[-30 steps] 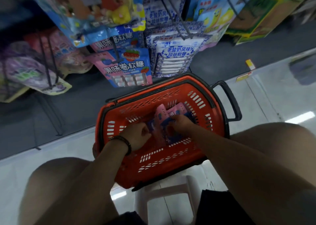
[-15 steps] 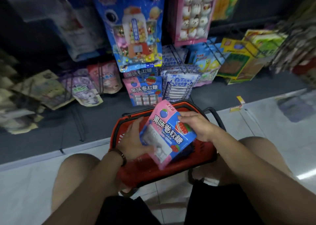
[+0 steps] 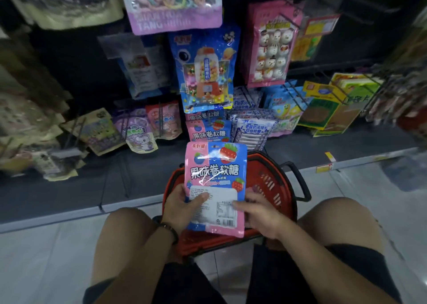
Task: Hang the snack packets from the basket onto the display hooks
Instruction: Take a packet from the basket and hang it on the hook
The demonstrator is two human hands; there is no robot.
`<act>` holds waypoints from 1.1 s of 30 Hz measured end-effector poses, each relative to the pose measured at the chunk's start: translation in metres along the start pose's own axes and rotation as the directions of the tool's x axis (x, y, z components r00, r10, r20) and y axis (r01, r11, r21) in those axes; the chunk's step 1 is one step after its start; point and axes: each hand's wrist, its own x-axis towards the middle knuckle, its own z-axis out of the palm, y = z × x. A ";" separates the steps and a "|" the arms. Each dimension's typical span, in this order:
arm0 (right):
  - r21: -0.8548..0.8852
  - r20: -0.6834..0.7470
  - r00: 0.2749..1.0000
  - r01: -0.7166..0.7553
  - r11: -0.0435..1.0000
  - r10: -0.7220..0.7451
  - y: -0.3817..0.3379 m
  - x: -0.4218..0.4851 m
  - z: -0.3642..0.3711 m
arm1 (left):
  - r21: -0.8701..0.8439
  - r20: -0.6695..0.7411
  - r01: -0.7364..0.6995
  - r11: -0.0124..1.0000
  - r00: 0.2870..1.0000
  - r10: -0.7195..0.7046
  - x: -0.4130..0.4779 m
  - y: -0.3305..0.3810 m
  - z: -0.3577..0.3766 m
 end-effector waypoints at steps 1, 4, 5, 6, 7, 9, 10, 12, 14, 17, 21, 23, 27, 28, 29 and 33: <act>-0.038 -0.039 0.999 0.013 0.999 -0.015 0.004 -0.001 0.007 | 0.014 -0.024 -0.003 1.000 1.000 0.003 -0.001 0.001 0.001; -0.114 -0.179 0.968 0.155 0.981 -0.174 0.009 0.002 0.022 | 0.138 -0.091 -0.106 0.985 0.989 0.119 -0.009 0.009 0.005; -0.146 -0.218 0.948 0.201 0.969 -0.230 0.009 0.002 0.027 | 0.193 -0.098 -0.167 0.967 0.977 0.188 -0.010 0.011 0.007; -0.190 -0.238 0.929 0.241 0.952 -0.283 0.008 0.002 0.031 | 0.273 -0.090 -0.209 0.939 0.966 0.241 -0.009 0.008 0.008; -0.257 -0.252 0.909 0.269 0.928 -0.333 0.008 0.003 0.033 | 0.324 -0.057 -0.230 0.918 0.964 0.262 -0.007 0.004 0.011; -0.340 -0.217 0.891 0.314 0.887 -0.399 0.012 0.005 0.036 | 0.305 0.067 -0.241 0.921 0.971 0.231 -0.010 0.001 0.019; -0.321 -0.165 0.905 0.327 0.889 -0.393 0.013 0.004 0.039 | 0.250 0.144 -0.227 0.941 0.970 0.196 -0.012 0.002 0.023; -0.336 -0.033 0.933 0.327 0.883 -0.358 0.016 0.001 0.042 | 0.086 0.237 -0.182 0.980 0.959 0.158 -0.015 0.004 0.030; -0.436 0.030 0.936 0.328 0.838 -0.350 0.018 0.002 0.041 | -0.076 0.234 -0.145 0.987 0.959 0.159 -0.012 0.007 0.031; -0.464 -0.033 0.905 0.363 0.808 -0.425 0.015 0.008 0.032 | -0.132 0.087 -0.073 0.988 0.993 0.085 -0.004 0.013 0.025; -0.455 -0.290 0.843 0.295 0.840 -0.453 -0.006 0.022 0.014 | -0.183 0.041 -0.020 0.983 0.999 0.028 0.004 0.015 0.012; -0.318 -0.301 0.891 0.243 0.917 -0.340 -0.019 0.028 0.007 | -0.184 0.072 -0.026 0.983 0.997 0.040 0.006 0.013 0.010; -0.316 -0.220 0.910 0.275 0.908 -0.352 -0.041 0.037 -0.006 | -0.095 0.060 -0.053 0.994 0.996 0.058 0.003 0.013 0.013; -0.335 -0.198 0.909 0.290 0.896 -0.368 -0.044 0.039 -0.008 | -0.065 0.051 -0.064 0.996 0.996 0.068 0.005 0.012 0.012; -0.339 -0.183 0.909 0.300 0.892 -0.376 -0.046 0.040 -0.009 | -0.030 0.043 -0.063 0.998 0.997 0.064 0.006 0.013 0.012; -0.366 -0.160 0.894 0.339 0.867 -0.417 -0.051 0.045 -0.013 | -0.021 -0.002 -0.133 0.991 0.991 0.133 0.014 0.026 0.012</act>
